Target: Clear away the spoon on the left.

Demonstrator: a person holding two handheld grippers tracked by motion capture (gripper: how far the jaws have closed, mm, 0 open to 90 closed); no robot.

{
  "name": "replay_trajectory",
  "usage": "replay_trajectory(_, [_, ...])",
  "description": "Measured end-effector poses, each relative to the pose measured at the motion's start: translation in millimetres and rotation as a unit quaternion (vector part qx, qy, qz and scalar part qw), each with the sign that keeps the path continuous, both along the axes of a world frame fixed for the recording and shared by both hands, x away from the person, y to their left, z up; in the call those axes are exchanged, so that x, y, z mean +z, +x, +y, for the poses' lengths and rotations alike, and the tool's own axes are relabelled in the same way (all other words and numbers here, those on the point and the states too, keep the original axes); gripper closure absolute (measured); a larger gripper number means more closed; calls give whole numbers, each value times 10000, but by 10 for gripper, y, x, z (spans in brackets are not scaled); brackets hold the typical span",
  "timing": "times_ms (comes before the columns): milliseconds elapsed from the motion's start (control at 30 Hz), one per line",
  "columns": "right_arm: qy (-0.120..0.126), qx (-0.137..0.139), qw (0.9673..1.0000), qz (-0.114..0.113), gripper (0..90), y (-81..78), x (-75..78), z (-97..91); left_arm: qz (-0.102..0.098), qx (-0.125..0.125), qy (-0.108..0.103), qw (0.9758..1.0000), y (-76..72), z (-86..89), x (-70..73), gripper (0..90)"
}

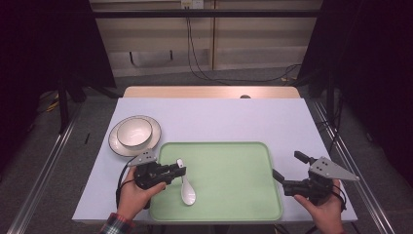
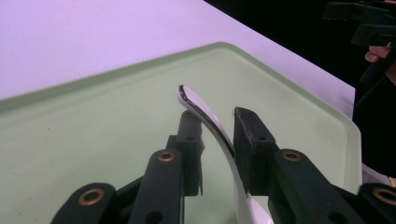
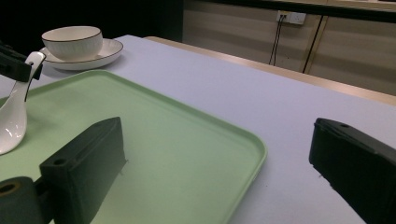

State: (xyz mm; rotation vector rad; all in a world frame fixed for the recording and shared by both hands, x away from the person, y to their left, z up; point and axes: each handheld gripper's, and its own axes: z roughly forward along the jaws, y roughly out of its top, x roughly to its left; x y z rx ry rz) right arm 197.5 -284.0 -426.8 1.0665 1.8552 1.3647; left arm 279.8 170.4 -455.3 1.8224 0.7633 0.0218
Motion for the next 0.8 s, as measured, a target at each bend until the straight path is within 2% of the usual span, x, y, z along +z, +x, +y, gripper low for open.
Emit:
replay_trajectory(333, [-10,22,10000,6,31,-5,1,-9,-177,63,276,9994,57,-36,-62,680])
replay_trajectory(733, [-24,39,10000,-6,31,-4,-6,2,-266,107,506,9983,90,-29,-89,645])
replay_trajectory(800, [-34,27,10000,6,31,-3,-8,2,-214,131,466,9986,105,-24,-104,640])
